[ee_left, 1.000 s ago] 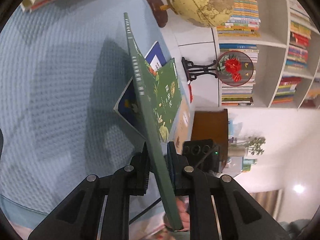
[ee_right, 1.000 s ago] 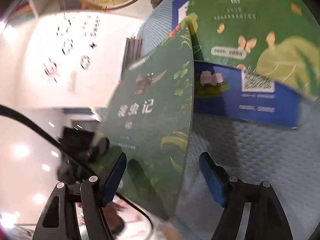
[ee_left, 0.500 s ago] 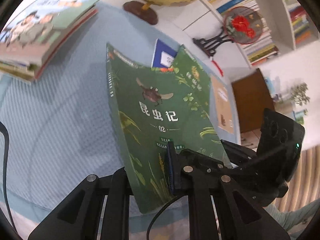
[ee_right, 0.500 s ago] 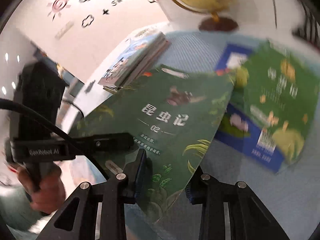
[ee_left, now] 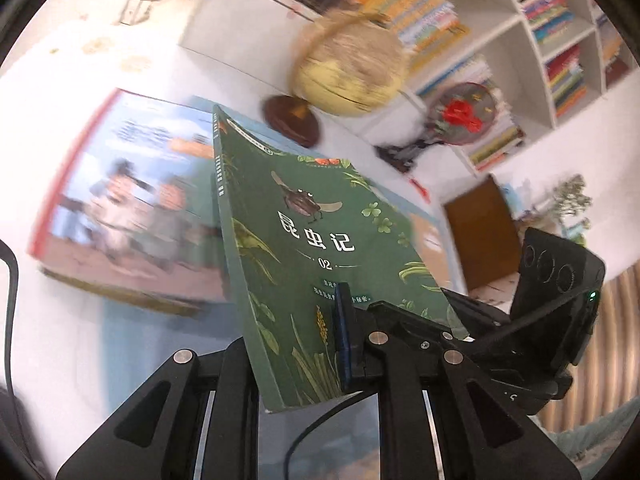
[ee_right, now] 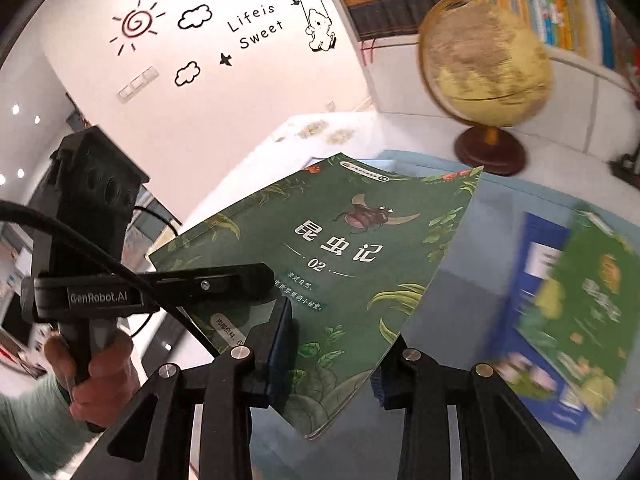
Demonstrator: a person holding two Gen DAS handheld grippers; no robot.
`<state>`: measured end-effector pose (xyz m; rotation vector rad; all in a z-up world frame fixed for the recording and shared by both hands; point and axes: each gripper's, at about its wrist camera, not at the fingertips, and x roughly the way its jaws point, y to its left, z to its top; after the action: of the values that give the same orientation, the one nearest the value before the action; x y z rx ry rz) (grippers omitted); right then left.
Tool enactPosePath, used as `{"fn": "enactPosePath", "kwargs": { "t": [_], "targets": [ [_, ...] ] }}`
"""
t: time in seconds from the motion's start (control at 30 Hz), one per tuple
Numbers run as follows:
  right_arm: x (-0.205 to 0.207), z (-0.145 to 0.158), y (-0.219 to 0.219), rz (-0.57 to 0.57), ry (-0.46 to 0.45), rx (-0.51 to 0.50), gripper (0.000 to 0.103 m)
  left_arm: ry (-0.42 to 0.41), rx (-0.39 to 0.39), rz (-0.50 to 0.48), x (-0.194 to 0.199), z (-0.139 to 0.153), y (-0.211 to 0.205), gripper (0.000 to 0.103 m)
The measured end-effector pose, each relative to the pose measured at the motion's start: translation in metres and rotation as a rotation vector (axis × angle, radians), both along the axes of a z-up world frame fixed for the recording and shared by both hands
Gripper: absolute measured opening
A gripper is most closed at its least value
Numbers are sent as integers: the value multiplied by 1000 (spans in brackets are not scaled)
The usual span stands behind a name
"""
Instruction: Organize books
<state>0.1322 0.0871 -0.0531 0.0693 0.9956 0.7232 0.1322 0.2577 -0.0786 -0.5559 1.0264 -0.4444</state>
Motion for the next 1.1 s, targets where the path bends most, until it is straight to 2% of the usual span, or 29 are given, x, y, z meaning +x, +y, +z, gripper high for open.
{"fn": "enactPosePath", "kwargs": {
  "t": [0.1,0.23,0.43,0.63,0.73,0.8,0.87,1.0,1.1],
  "targets": [
    [22,-16,38,3,24,-22,34,43,32,17,18,-16,24,14],
    [42,-34,70,-7,63,-24,34,74,16,31,39,-35,49,14],
    [69,-54,94,-51,109,-37,34,135,90,34,58,-52,67,28],
    [69,-69,103,-58,163,-53,34,193,119,83,53,-71,96,32],
    [71,-74,108,-60,170,-66,34,220,150,123,52,-78,109,31],
    [70,-74,110,-55,159,-80,34,213,155,145,49,-77,117,31],
    [71,-75,111,-48,158,-89,35,211,196,166,47,-77,121,31],
    [66,-74,110,-2,185,-70,39,200,234,208,43,-75,124,31],
    [57,-73,109,18,173,-81,50,167,268,224,39,-66,116,31]
  ]
}}
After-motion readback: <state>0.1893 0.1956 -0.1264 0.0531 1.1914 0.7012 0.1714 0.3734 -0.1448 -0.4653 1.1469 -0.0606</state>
